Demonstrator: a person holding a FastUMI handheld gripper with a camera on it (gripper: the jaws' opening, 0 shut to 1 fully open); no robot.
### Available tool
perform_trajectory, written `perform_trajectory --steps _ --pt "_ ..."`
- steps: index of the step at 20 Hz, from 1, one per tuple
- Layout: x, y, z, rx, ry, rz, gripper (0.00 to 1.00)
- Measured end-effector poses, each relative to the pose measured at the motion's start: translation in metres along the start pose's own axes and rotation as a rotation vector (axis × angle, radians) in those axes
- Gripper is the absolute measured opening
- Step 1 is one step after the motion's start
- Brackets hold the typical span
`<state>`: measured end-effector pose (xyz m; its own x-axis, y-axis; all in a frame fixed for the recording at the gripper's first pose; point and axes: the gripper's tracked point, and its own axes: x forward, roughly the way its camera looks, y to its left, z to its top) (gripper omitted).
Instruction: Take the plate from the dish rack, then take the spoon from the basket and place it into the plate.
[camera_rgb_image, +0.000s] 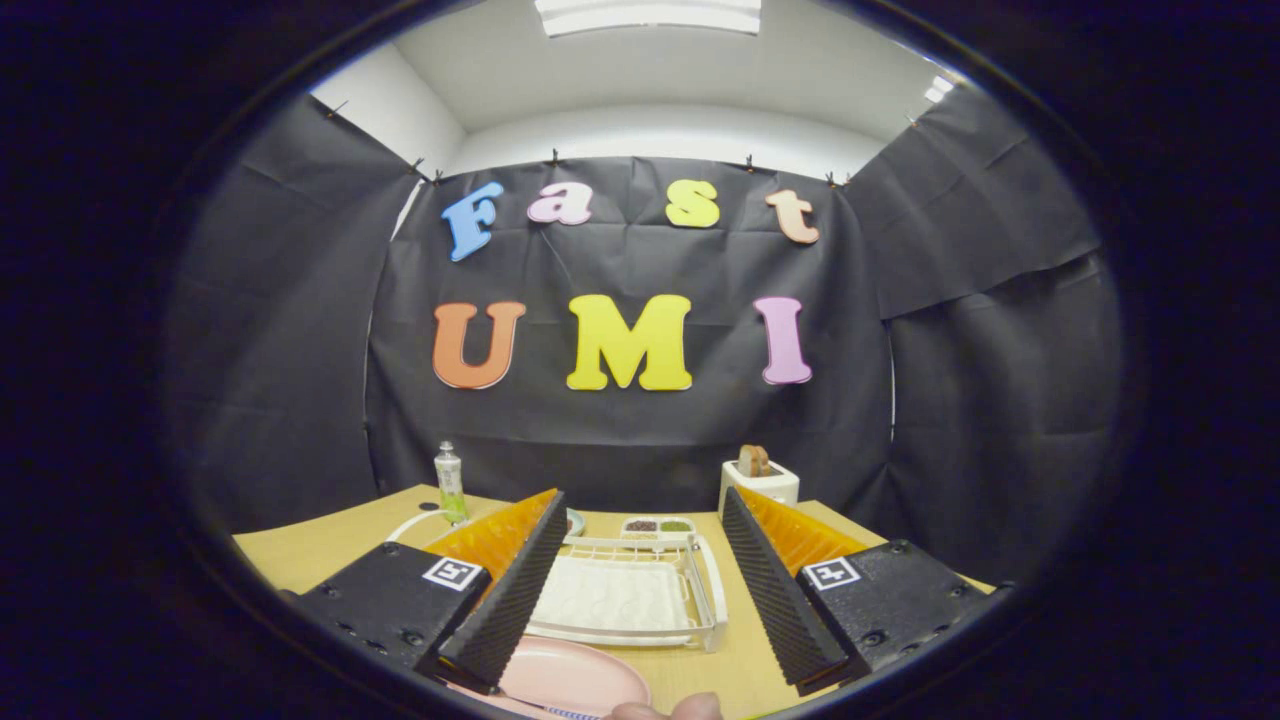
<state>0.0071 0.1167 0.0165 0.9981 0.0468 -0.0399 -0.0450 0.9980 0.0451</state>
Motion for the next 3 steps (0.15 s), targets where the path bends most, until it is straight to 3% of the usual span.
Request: perform_trajectory --steps 3 --pt "-0.0044 -0.0045 0.0009 0.004 -0.006 -0.008 1.00"
